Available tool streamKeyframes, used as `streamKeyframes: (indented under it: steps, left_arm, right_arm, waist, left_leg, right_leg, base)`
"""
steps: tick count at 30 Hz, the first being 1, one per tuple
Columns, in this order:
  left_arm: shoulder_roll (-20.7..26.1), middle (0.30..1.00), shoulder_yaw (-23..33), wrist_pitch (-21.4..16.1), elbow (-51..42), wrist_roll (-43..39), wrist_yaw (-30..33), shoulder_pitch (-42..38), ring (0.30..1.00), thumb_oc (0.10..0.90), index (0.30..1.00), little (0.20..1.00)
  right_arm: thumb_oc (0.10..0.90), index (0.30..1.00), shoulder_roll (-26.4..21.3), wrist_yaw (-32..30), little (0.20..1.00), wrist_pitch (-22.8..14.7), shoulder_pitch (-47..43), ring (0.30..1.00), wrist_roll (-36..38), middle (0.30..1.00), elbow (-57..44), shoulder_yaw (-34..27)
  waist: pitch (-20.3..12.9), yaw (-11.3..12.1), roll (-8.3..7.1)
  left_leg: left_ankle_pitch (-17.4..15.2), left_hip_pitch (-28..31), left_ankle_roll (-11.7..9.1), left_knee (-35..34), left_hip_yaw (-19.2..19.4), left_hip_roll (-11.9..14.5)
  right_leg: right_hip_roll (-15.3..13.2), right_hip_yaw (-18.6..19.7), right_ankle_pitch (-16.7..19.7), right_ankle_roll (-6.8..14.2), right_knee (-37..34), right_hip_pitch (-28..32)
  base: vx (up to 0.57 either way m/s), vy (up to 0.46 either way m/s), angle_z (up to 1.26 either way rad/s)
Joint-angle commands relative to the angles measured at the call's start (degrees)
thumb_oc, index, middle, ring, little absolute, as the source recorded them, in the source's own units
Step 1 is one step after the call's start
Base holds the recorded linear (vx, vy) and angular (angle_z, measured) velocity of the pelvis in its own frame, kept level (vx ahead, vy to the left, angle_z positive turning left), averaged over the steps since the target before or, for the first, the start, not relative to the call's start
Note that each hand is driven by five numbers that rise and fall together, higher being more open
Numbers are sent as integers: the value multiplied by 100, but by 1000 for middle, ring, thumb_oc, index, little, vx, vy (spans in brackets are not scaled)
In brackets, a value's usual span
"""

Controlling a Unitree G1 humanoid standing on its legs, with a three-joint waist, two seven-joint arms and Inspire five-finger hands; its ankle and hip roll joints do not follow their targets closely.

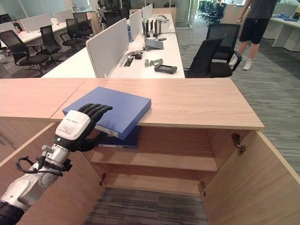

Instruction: Put the empty folder in the office cabinet

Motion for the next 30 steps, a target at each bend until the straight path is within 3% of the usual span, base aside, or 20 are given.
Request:
streamKeyframes:
  steps: [1, 18, 30]
  left_arm:
    - [127, 900, 220, 13, -8, -195, 238, -1222, 900, 800, 900, 900]
    - [40, 900, -318, 126, 485, -146, 182, -1736, 900, 800, 900, 900]
    - [117, 900, -406, 168, 597, -94, 183, -1965, 900, 800, 900, 900]
  right_arm:
    - [800, 900, -97, -8, 900, -43, -248, 900, -17, 900, 227, 84]
    - [800, 900, -107, -28, 900, -20, -159, 900, 173, 900, 283, -62]
    - [800, 900, -105, -33, 900, 5, -123, 900, 199, 900, 363, -108]
  waist:
    - [189, -34, 20]
    - [176, -223, 34]
    - [146, -266, 23]
  left_leg:
    - [-494, 392, -422, -11, 63, 390]
    - [-446, 424, -398, -11, 14, 356]
    - [-535, 505, -401, -11, 46, 355]
  right_leg:
    - [-328, -106, -556, 557, 49, 234]
    - [-342, -95, -561, 512, 124, 259]
    - [-345, -54, -640, 518, 151, 297]
  base:
    - [44, -4, -4]
    - [11, -2, -1]
    - [9, 0, 0]
